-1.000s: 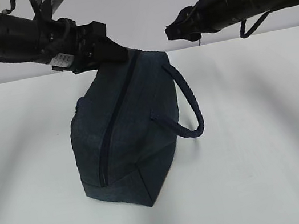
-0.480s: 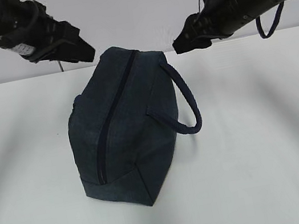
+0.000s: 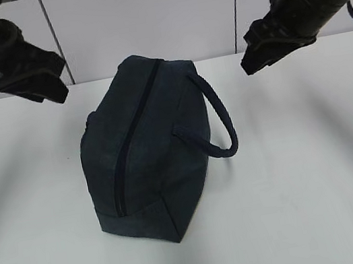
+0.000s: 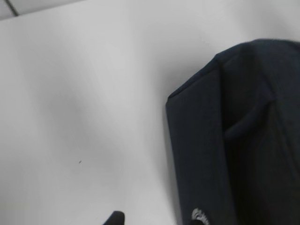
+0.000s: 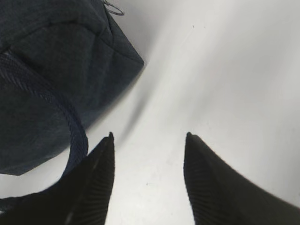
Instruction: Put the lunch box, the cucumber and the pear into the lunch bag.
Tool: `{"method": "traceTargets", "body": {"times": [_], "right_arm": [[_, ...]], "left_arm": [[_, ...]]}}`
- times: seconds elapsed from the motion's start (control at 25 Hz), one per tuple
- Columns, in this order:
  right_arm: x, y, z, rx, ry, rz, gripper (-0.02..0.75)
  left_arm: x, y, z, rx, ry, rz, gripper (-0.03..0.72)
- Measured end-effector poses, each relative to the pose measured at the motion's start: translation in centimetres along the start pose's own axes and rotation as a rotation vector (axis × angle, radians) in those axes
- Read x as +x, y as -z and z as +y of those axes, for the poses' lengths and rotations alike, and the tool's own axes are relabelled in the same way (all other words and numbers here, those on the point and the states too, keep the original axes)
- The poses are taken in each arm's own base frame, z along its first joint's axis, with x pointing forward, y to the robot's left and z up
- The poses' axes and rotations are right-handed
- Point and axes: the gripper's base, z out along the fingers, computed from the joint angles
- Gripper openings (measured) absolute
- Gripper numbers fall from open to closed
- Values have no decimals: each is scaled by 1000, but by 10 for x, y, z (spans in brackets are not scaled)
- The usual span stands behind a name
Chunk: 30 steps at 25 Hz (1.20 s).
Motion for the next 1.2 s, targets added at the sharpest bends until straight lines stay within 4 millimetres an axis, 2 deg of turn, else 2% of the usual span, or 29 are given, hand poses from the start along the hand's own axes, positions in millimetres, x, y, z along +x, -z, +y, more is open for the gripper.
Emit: {"method": "traceTargets", "body": {"times": [0.28,0.48,0.8,0.96,1.12,1.2], "right_arm": [[10,29,1,104,-69,92,378],[13,53,3,176,-94,102,345],[21,91,16,199,-77,103,335],[28,124,29,211,-65,69,335],[41,162,46,219,-91,23,334],[47,182,55,226,-97,-21,334]], "left_arm": [[9,7,12,-147,58,81,267],[13,27,16,-227,73,73,267],[24,59,10,-245,130,89,267],[34,88,4,-250,145,62,266],[50,132,-5,-257,159,-22,266],[64,157,-12,-253,174,-89,266]]}}
